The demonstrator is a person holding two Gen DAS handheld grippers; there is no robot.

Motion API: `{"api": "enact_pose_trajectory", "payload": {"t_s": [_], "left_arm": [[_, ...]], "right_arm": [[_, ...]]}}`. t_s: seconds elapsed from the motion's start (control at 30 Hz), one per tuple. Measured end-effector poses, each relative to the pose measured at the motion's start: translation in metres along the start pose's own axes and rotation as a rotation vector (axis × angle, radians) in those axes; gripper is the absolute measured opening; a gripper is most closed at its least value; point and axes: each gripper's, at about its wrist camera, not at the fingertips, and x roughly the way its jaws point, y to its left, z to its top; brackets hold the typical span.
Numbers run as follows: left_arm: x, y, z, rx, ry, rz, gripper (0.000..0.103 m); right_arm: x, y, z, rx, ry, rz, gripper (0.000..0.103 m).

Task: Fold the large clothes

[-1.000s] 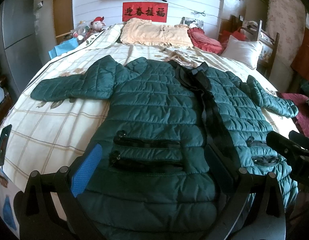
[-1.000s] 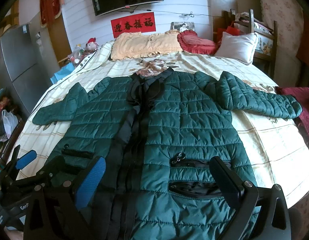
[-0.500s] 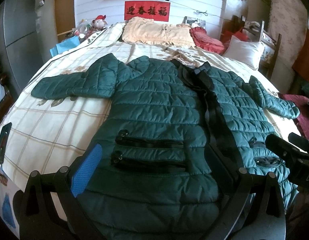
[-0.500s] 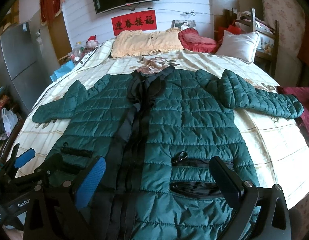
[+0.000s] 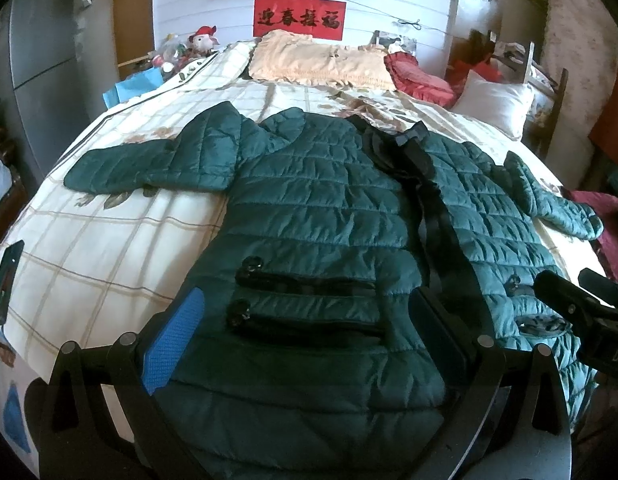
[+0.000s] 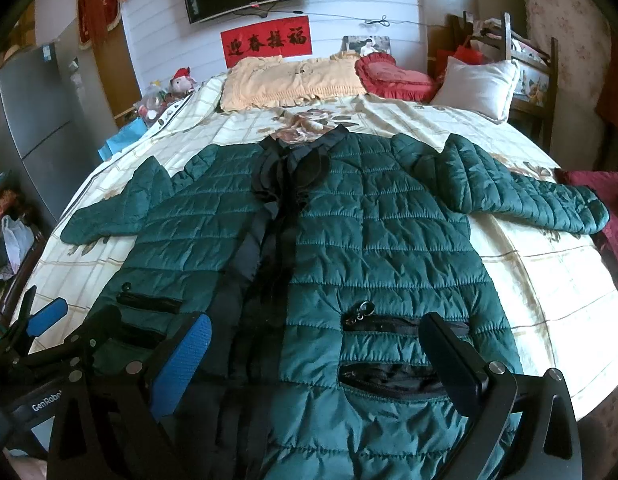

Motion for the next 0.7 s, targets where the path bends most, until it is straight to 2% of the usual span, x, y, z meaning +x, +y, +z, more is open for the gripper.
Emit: {"api": "enact_pose_trajectory", "payload": {"t_s": [0.43,0.7], "left_arm": [[0.01,0.022,0.013,-0.034,0.004,0.032,0.102],[0.022,0.068,0.034,-0.109,0.014,0.07,0.102]], "right_arm": [[0.017,0.006,0.011,-0.066,-0.014,-0.023,0.103],[0.03,0.011,0.023,-0.091,-0.029,-0.014,0.103]]}}
